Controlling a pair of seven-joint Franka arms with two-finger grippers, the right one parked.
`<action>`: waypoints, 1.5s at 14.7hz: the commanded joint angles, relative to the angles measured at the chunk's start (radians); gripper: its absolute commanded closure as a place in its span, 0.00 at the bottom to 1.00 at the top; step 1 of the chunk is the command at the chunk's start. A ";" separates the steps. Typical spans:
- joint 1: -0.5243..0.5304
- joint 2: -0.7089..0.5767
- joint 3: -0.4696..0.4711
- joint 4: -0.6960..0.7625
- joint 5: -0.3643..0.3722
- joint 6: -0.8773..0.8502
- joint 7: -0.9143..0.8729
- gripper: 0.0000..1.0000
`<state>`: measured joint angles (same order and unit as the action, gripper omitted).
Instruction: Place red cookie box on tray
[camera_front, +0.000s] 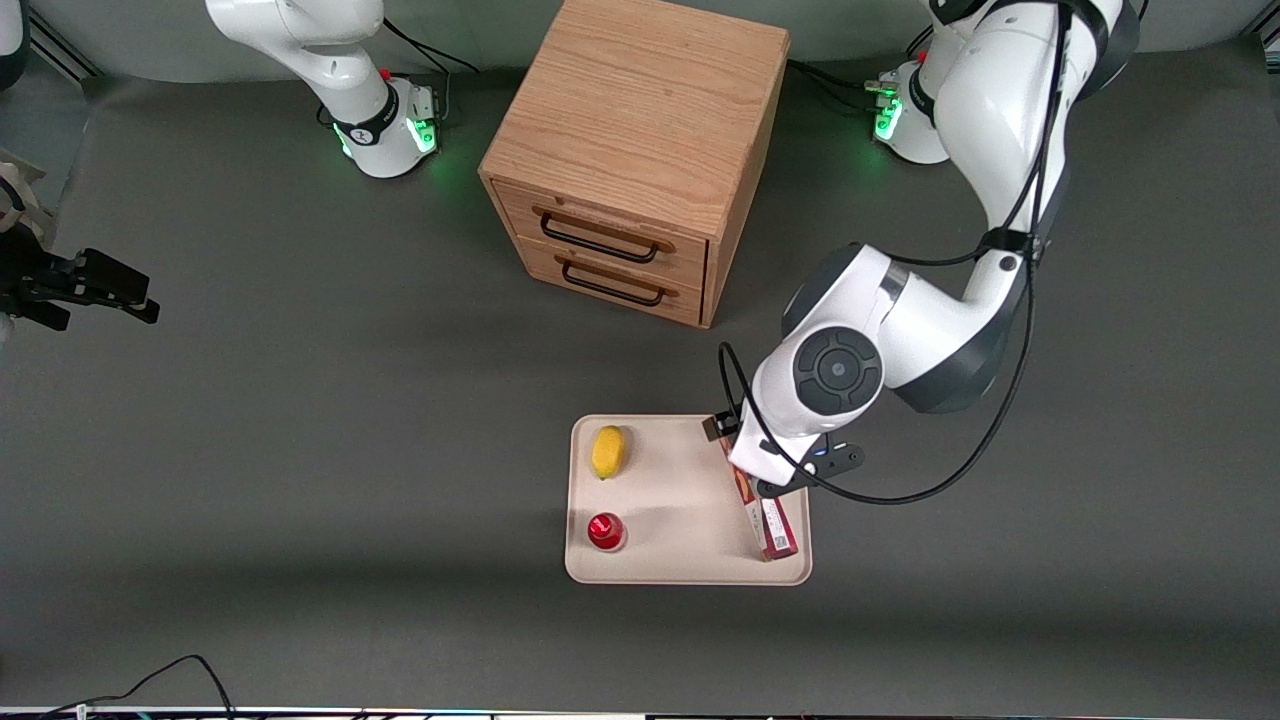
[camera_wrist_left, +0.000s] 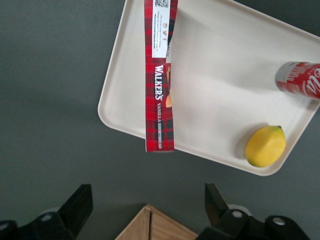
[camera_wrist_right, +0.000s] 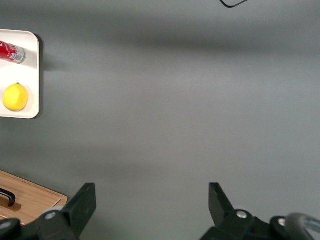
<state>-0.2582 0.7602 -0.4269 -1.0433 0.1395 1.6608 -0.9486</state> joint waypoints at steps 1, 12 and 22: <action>0.001 -0.064 -0.015 0.025 -0.026 -0.093 0.005 0.00; 0.134 -0.594 0.214 -0.429 -0.141 -0.221 0.587 0.00; 0.131 -0.904 0.533 -0.741 -0.066 -0.072 0.990 0.00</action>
<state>-0.1181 -0.1211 0.0792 -1.7638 0.0577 1.5648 0.0162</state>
